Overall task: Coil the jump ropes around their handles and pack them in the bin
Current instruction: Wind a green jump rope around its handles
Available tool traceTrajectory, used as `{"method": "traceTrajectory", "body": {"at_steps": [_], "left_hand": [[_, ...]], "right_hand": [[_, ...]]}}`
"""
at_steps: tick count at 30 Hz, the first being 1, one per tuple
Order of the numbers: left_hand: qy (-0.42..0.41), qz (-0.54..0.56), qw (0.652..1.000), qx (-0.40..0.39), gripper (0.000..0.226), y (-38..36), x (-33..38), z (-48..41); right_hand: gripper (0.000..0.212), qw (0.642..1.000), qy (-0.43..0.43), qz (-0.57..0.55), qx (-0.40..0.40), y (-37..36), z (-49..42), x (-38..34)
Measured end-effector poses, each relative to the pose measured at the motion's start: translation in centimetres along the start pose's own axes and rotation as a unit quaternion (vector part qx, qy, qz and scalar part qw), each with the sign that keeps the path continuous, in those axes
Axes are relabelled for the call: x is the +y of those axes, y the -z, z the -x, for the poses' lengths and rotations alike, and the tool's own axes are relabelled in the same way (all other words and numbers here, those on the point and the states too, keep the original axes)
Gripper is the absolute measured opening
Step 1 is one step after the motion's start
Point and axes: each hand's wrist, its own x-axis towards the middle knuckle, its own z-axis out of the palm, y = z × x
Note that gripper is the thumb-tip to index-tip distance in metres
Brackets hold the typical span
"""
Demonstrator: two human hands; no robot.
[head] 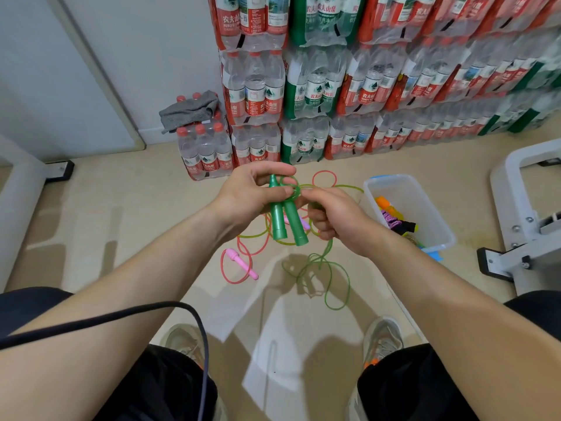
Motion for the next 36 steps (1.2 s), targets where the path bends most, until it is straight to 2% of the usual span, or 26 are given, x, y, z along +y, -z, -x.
{"method": "traceTrajectory", "body": {"at_steps": [4,6,10,14,17,21,29,32,36], "left_hand": [[0.008,0.059,0.998,0.021,0.034,-0.2,-0.1,0.2],[0.002,0.08,0.996,0.029,0.035,-0.5,-0.3,0.3],[-0.021,0.094,0.995,0.026,0.036,-1.0,-0.6,0.6],[-0.045,0.068,0.996,0.021,0.04,-0.9,-0.7,0.6],[-0.058,0.045,0.997,0.027,0.043,-1.1,-0.9,0.6],[-0.058,0.03,0.997,0.033,0.04,-1.4,-1.2,0.9],[-0.023,0.119,0.992,0.027,0.042,-1.7,-1.2,1.3],[-0.028,0.098,0.995,0.023,0.041,-1.5,-1.1,1.2],[-0.035,0.07,0.996,0.046,0.039,-0.9,-0.5,0.7]], "right_hand": [[0.022,0.995,0.034,0.086,-0.049,-0.2,0.5,0.4],[0.013,0.995,0.035,0.069,-0.065,-0.3,0.4,0.5],[0.033,0.997,0.015,0.026,-0.069,-0.3,0.3,0.6],[0.042,0.997,0.037,0.003,-0.062,-0.6,0.3,0.6],[0.029,0.998,0.033,-0.004,-0.049,-0.9,0.4,0.8],[0.03,0.998,0.058,-0.003,-0.028,-1.5,1.2,0.4],[0.013,0.995,0.073,-0.007,-0.065,-1.9,2.2,-0.7],[0.013,0.994,0.081,-0.019,-0.075,-1.5,2.1,-0.7],[0.021,0.995,0.083,-0.017,-0.051,-1.0,1.6,-0.4]]}}
